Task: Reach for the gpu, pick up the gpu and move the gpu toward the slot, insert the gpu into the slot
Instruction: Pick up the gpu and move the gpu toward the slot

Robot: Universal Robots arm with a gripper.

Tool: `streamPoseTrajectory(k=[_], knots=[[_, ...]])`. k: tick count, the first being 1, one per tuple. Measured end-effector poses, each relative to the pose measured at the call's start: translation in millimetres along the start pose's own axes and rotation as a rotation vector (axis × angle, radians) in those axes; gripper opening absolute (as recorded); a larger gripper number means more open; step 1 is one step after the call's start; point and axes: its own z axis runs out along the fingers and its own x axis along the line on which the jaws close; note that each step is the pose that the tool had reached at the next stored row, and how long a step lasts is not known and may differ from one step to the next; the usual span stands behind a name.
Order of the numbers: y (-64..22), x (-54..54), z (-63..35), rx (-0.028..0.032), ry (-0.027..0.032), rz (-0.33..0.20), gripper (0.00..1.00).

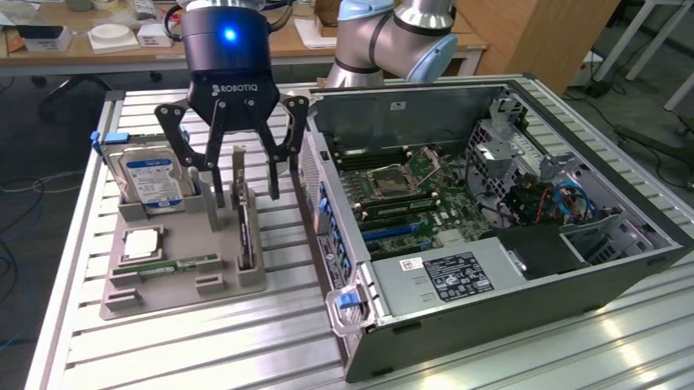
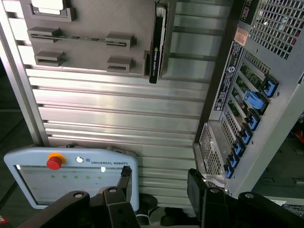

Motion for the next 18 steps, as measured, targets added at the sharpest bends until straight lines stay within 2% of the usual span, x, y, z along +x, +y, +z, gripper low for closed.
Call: streamPoseTrajectory(k=[10, 11, 12, 18], knots=[[0.0, 0.0, 0.0, 0.0002, 0.0001, 0.000, 0.59], [0.0, 0.0, 0.0, -0.0014, -0.0001, 0.000, 0.59], [0.0, 0.0, 0.1, -0.0139, -0.0009, 0.000, 0.59], [0.0, 0.0, 0.0, -0.1225, -0.0082, -0.002, 0.59]])
